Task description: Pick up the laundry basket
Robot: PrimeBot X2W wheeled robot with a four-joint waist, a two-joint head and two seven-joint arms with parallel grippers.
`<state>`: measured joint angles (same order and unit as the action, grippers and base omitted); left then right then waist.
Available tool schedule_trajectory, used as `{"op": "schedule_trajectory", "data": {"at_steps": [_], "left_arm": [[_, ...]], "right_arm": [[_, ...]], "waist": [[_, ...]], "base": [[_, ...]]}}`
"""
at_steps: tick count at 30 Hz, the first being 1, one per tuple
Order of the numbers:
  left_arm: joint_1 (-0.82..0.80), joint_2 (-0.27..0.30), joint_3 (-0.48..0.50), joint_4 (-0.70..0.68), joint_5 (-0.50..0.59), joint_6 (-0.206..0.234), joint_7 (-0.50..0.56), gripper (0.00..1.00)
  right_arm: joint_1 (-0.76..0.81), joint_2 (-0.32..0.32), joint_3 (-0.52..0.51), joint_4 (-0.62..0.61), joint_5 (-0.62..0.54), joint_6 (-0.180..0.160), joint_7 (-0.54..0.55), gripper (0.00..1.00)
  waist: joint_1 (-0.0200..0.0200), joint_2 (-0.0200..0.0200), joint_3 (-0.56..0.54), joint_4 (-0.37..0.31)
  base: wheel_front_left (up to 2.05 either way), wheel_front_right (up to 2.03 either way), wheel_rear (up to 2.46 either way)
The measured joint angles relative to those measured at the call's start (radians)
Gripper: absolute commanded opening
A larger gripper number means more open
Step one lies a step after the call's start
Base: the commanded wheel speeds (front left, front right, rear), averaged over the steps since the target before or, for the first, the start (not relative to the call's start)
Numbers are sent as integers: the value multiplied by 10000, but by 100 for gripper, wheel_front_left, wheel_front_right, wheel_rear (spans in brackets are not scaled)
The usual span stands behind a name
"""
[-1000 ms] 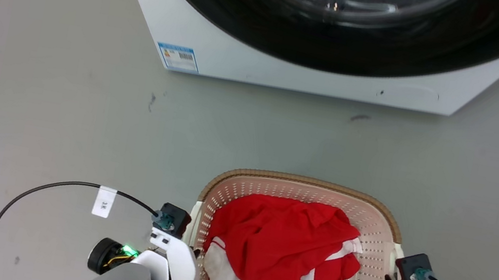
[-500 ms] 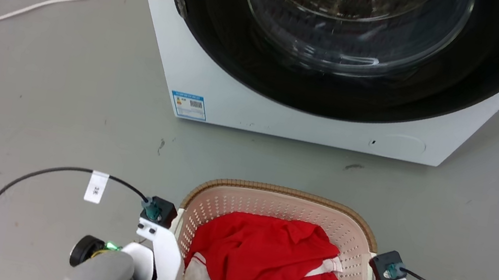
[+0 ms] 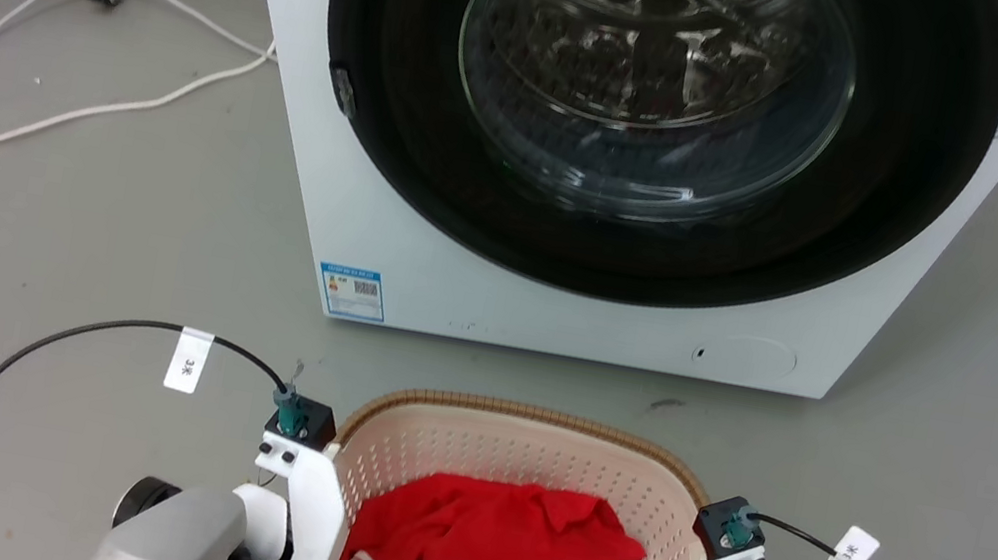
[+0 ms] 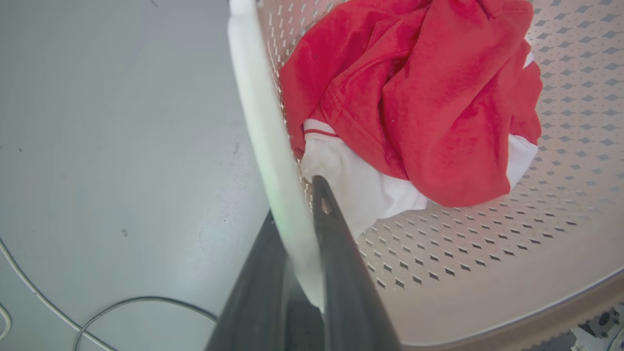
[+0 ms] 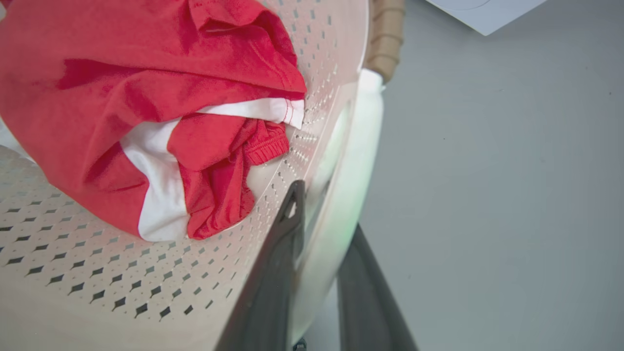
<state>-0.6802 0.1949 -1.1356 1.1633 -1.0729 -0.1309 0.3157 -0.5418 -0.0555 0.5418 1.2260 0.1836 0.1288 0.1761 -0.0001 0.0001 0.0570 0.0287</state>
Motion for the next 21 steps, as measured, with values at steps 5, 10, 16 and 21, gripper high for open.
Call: {"op": "schedule_trajectory", "data": {"at_steps": [5, 10, 16, 21], "left_arm": [[82, 86, -100, -79, -336, 0, 410, 0], [108, 127, -207, -27, -516, 0, 600, 0], [186, 100, -322, 104, -744, 0, 792, 0], [203, 58, -437, 150, -842, 0, 859, 0]], "right_arm": [[-38, -6, 796, 10, 640, -8, 407, 0], [-208, -6, 1338, 61, 1198, -8, 608, 0], [-257, -6, 1889, 192, 1733, -8, 708, 0], [-327, -12, 2205, 290, 2102, -8, 602, 0]], "waist": [[0, 0, -385, -74], [0, 0, -616, -112], [1, 0, -820, -101], [0, 0, -956, -46]], "base": [[0, 0, 0], [0, 0, 0], [0, 0, 0], [0, 0, 0]]}}
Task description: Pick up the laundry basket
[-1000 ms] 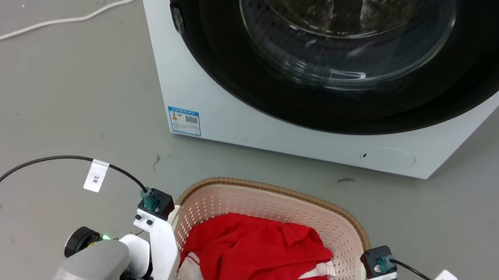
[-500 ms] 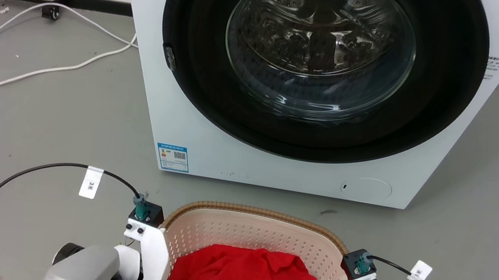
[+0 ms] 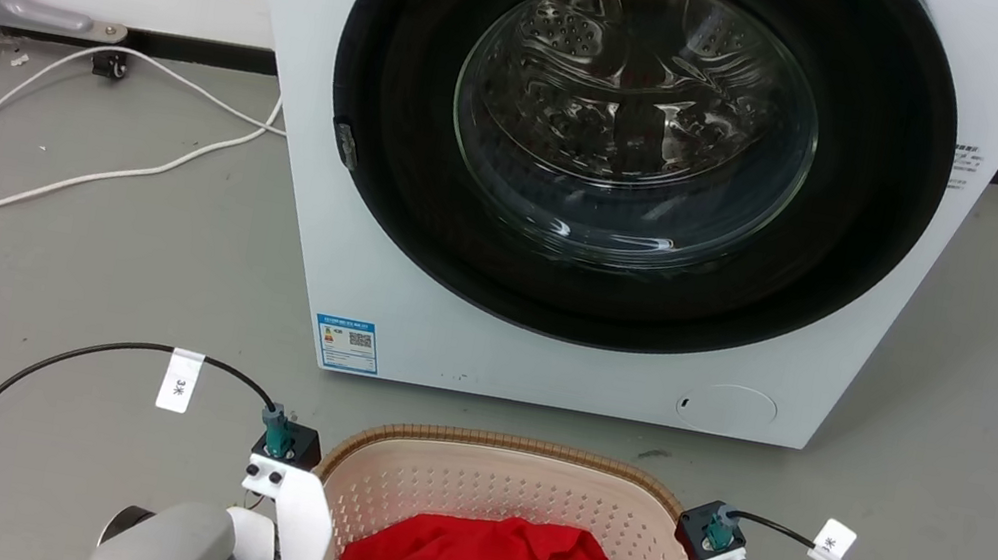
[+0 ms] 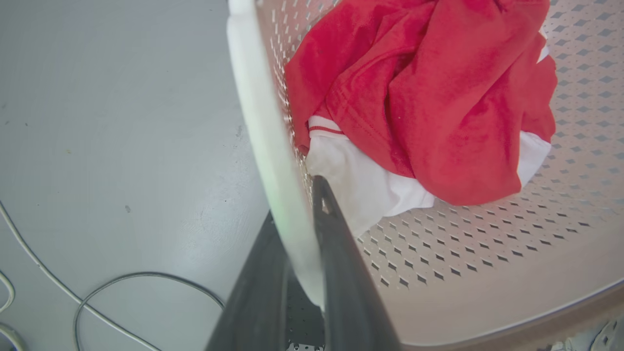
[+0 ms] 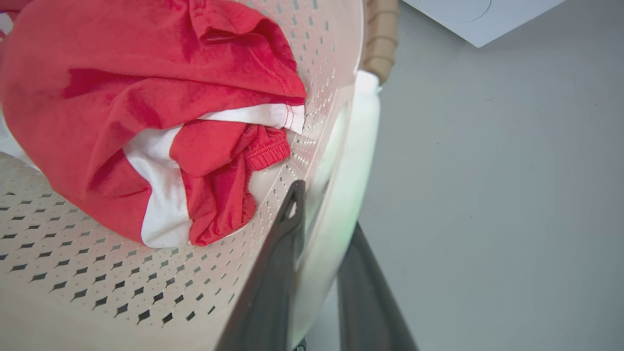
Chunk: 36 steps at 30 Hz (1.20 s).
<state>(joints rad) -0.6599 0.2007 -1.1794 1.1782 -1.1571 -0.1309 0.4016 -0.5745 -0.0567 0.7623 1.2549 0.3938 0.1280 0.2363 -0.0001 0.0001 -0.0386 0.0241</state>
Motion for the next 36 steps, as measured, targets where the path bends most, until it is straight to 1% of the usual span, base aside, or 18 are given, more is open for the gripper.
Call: {"op": "schedule_trajectory", "data": {"at_steps": [15, 36], "left_arm": [[6, -50, -234, 102, -245, 0, -52, 0], [5, -56, -495, 98, -477, 0, -58, 0]], "right_arm": [[-59, -79, 882, 151, 876, 0, 17, 0], [-207, -163, 1804, 234, 1812, 0, -29, 0]], "waist": [[1, 0, -154, 40], [1, 0, -147, 40]], "base": [[0, 0, 0], [0, 0, 0]]}}
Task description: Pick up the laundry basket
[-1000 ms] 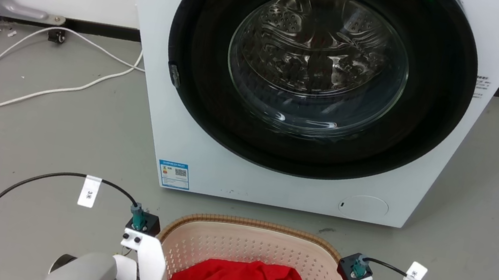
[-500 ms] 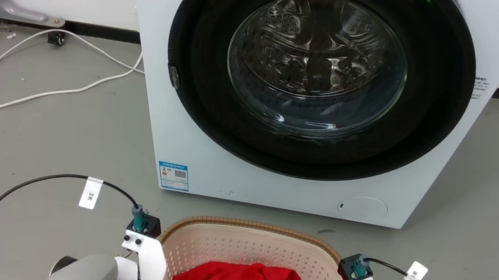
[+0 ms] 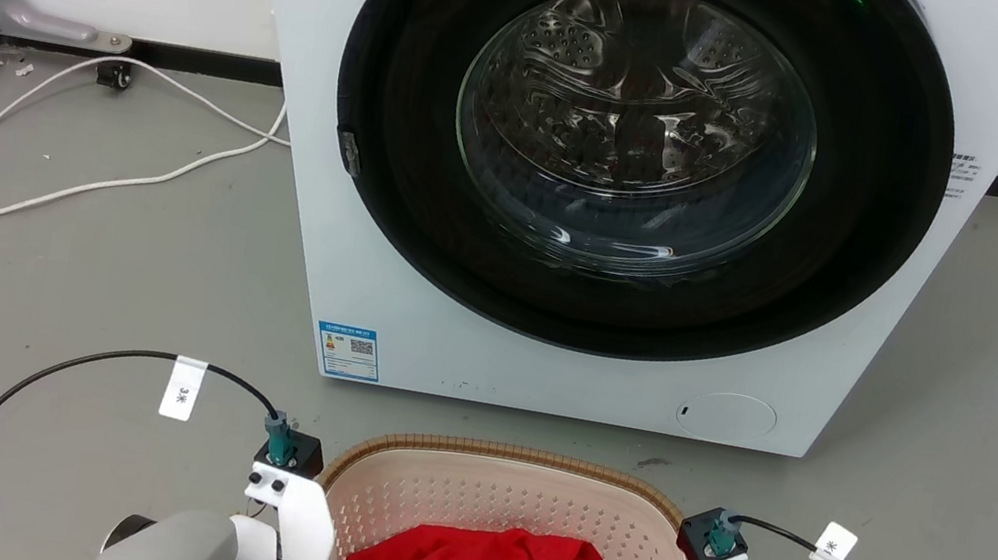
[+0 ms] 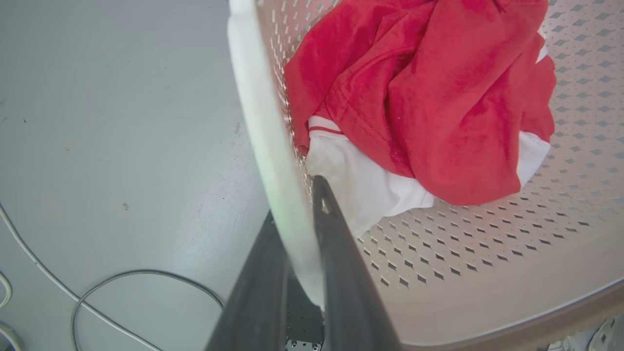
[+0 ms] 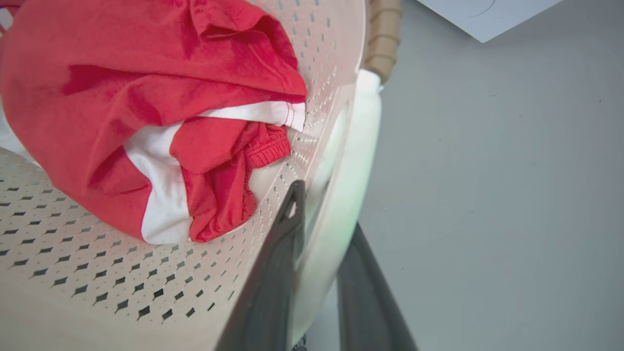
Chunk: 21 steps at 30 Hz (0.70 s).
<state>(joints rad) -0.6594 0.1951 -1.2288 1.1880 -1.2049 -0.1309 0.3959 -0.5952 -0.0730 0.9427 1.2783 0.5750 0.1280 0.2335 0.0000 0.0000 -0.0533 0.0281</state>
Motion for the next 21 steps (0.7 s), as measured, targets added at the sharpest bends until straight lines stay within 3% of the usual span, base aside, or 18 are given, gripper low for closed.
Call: {"op": "schedule_trajectory", "data": {"at_steps": [21], "left_arm": [[-1, 8, -192, -4, -205, 0, -27, 0]], "right_arm": [[-65, -36, 702, 65, 667, 0, -52, 0]], "waist": [[0, 0, 26, 5]], "base": [[0, 0, 0]]}}
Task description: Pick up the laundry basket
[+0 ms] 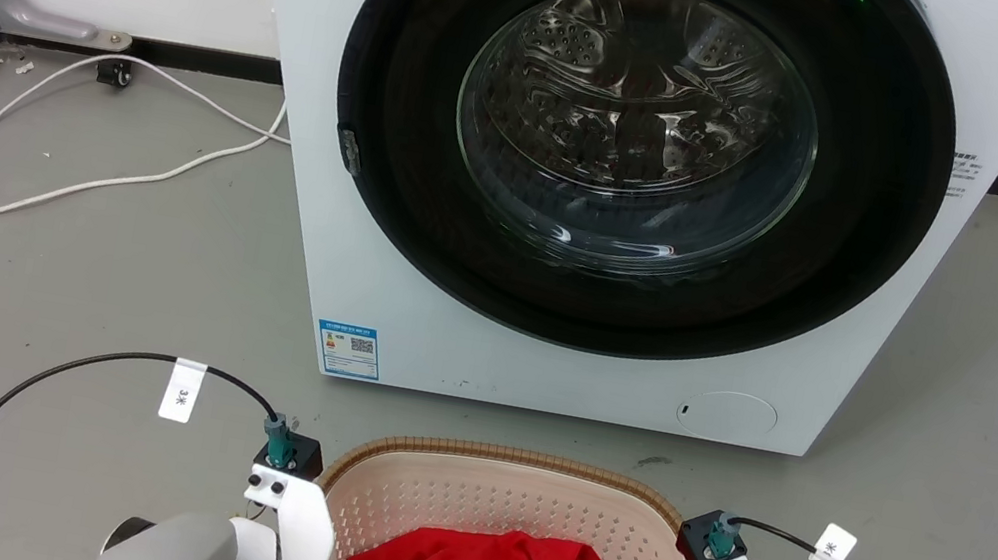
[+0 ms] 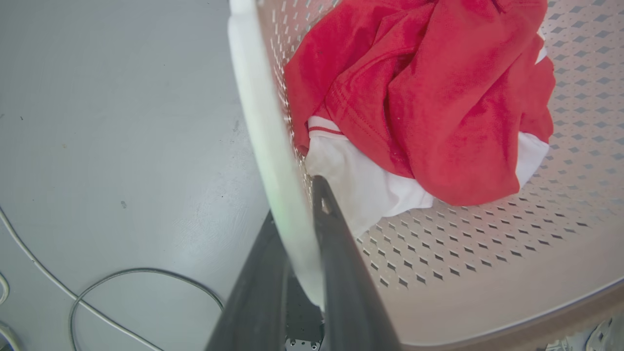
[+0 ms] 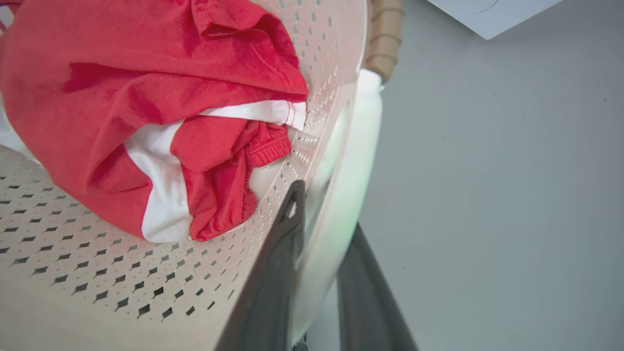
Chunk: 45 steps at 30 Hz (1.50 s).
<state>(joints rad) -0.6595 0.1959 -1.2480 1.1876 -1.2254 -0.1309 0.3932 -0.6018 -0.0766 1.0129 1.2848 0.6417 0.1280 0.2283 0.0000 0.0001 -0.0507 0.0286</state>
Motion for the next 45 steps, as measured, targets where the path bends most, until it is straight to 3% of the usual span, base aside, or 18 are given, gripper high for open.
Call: {"op": "schedule_trajectory", "data": {"at_steps": [45], "left_arm": [[0, 6, -205, 25, -113, 0, 12, 0]], "right_arm": [[-66, -27, 938, 63, 963, 0, -19, 0]], "waist": [[0, 0, -135, -8]], "base": [[0, 0, 0]]}}
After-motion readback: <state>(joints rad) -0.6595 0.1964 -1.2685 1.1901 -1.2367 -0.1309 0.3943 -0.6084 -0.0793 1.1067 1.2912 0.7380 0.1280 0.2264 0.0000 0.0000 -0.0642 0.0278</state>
